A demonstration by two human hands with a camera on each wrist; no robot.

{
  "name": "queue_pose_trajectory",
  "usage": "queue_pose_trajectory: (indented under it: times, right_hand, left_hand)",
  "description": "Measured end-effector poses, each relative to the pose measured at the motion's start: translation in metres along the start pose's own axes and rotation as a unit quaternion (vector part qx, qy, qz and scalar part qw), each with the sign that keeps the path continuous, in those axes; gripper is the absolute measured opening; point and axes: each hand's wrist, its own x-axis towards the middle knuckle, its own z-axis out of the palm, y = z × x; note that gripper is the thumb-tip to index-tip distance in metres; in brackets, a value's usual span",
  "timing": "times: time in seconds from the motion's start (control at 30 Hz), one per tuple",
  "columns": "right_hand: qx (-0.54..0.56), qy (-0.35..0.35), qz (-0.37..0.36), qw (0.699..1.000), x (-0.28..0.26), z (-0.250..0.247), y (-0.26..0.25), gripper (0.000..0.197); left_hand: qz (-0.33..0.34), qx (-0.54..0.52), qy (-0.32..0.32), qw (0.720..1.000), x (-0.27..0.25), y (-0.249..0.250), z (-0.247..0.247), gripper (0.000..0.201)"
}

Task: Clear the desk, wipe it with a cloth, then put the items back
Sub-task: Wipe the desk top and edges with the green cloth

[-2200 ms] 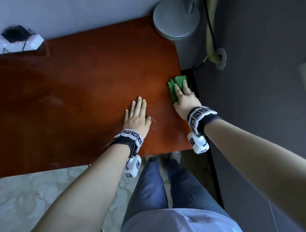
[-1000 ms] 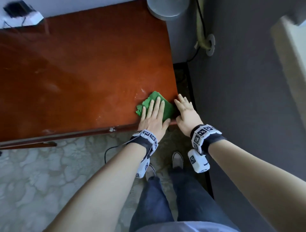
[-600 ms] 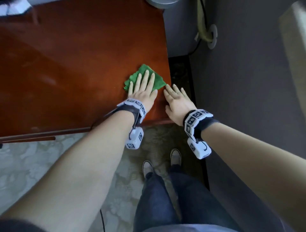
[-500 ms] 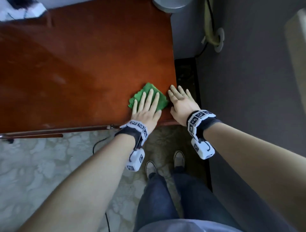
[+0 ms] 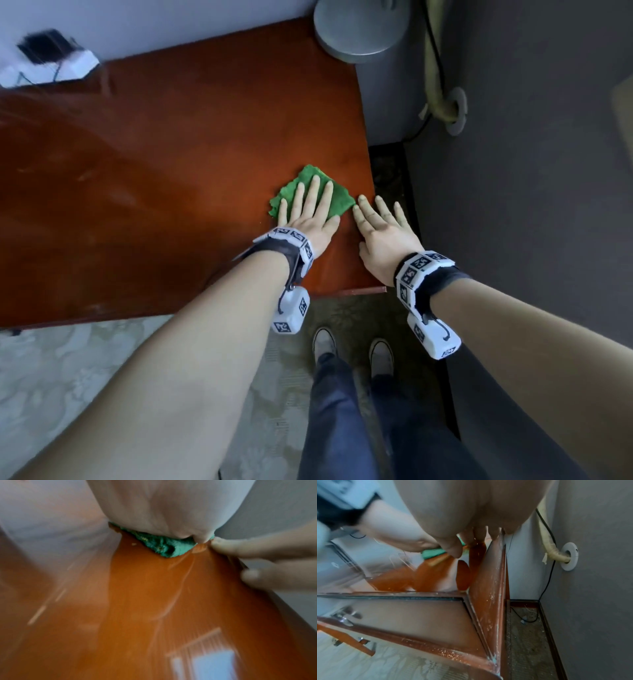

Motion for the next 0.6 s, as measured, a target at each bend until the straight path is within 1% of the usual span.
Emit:
queue_pose_trajectory:
  times: [0.1,0.2,0.33,0.43,0.53,0.6]
  right_hand:
    - [-0.012,0.006,0.011,1.0,0.0,0.003,-0.007,0.069]
    - [-0.022,0.001,0.028,0.999,0.0,0.0,-0.014,0.069]
    - [-0.051,-0.048,0.061,0.996,0.003,-0.009,-0.029,0.074]
    - [-0.075,-0.084,0.08,0.99,0.007,-0.017,-0.044,0.078]
    - [-0.083,-0.093,0.09,0.988,0.01,-0.021,-0.052,0.082]
    - [-0.076,-0.09,0.093,0.989,0.01,-0.021,-0.052,0.08]
  left_hand:
    - [0.012,-0.003,0.007,1.0,0.04,0.005,-0.025,0.062]
    - [0.021,0.009,0.019,1.0,0.047,0.008,-0.029,0.063]
    - [0.048,0.031,0.014,0.998,0.017,-0.005,-0.014,0.062]
    - [0.048,0.042,0.016,0.998,-0.026,-0.014,0.006,0.066]
    - [0.045,0.073,-0.006,0.996,-0.065,-0.021,0.033,0.07]
    - [0.042,0.086,-0.002,0.995,-0.08,-0.025,0.048,0.074]
